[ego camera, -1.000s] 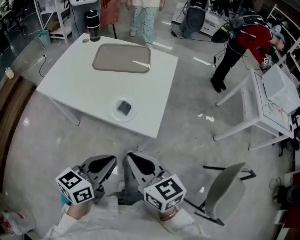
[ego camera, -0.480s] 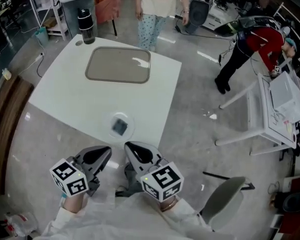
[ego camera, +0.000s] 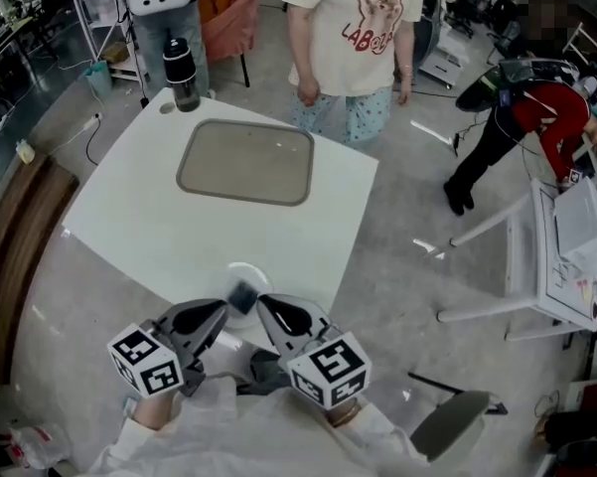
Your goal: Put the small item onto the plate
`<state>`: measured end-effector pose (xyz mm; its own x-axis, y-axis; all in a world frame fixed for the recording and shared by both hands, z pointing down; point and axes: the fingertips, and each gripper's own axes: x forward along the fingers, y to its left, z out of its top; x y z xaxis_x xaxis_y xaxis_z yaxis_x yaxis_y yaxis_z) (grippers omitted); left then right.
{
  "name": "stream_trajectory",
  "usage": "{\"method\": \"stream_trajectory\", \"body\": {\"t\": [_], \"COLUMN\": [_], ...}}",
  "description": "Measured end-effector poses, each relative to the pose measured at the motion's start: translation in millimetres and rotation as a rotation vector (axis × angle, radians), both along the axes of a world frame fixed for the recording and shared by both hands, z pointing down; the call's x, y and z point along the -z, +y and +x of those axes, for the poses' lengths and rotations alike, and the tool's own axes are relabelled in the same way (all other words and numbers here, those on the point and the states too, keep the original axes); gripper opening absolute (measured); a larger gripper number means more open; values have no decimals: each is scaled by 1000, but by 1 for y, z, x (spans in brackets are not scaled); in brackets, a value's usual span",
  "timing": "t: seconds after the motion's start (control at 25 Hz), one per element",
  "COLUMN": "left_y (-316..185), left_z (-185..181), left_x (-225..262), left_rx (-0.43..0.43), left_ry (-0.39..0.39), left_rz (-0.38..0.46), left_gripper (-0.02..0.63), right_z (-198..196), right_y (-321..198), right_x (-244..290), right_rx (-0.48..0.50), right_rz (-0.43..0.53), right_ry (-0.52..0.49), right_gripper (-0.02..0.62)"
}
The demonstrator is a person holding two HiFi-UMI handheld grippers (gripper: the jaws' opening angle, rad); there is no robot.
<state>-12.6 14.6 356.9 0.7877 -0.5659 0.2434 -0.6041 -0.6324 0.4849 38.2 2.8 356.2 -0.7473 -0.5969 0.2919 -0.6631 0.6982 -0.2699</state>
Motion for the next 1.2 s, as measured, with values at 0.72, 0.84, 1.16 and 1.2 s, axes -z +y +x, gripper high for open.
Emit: {"method": "stream_trajectory", "body": {"t": [0.72, 0.84, 1.16, 1.2], "left_y": [-27, -29, -34, -34], "left_z": [-9, -14, -24, -25], "left_x": [-20, -23, -30, -33], "left_rx": [14, -4, -56, -58], "left_ry": [6, -13, -64, -66], "left_rz": [-92, -101, -112, -120], "left_gripper": [11, 11, 11, 11], "right_z": [1, -1, -11, -11], "right_y": [-19, -20, -22, -21], "right_x": [-18, -20, -27, -29], "right_rx": [-12, -33, -83, -90], "right_rz": [-70, -80, -115, -125], "right_ry": [41, 43, 54, 56], "right_gripper": [15, 15, 15, 15]}}
